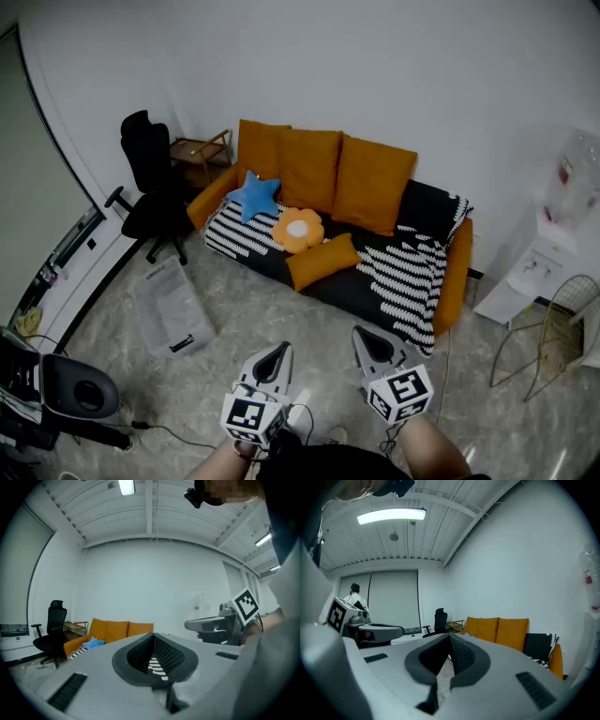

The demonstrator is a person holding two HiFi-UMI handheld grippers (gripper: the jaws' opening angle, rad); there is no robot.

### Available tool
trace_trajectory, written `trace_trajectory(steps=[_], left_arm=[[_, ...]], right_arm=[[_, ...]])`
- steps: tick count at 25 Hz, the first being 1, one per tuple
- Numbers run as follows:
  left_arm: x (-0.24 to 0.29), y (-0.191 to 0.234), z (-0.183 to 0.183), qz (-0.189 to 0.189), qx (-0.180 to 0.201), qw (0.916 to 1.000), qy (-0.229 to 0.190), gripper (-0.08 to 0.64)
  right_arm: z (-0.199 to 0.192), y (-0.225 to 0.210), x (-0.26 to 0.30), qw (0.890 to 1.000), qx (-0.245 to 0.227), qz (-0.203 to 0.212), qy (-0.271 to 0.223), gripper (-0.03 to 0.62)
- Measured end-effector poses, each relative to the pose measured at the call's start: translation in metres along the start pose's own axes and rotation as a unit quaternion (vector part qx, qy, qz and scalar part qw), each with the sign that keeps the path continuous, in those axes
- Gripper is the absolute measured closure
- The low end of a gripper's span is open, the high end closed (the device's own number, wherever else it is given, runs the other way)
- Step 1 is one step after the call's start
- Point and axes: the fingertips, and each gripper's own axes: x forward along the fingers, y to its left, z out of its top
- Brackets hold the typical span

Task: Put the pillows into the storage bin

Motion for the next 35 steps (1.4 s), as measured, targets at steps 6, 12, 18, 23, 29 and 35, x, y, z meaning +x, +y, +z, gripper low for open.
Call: trace_trajectory(steps=[6,12,18,23,29,35], left_arm=[[0.007,0.010,0.000,-0.001,0.003,1.0000,0.001,0.555],[0.008,0.012,-0.001,0.000,-0.001,1.0000,0.002,0.554],[0.006,0.032,-0.003,0.005,-0.007,1.0000,0.000,0.552],[0.003,0.051,-0.007,0.001,-0.012,0.9999,0.002,0.468],[0.002,0.084,-0.017,-0.015,-0.026,0.9995,0.009,0.396],[0.006,0.129,-0.019,-0.038,-0.033,0.9987,0.007,0.365]], right_arm=[[0.002,-0.001,0.013,1.000,0.000,0.002,0.003,0.589],[0.001,0.000,0.015,1.000,0.011,0.006,0.000,0.589],[0.001,0.008,0.029,1.000,0.007,0.000,-0.005,0.588],[0.001,0.017,0.044,1.000,0.014,0.002,-0.005,0.538],[-0.003,0.036,0.074,1.000,0.007,0.001,0.005,0.446],[-0.004,0.052,0.113,0.999,0.027,-0.018,0.014,0.399]])
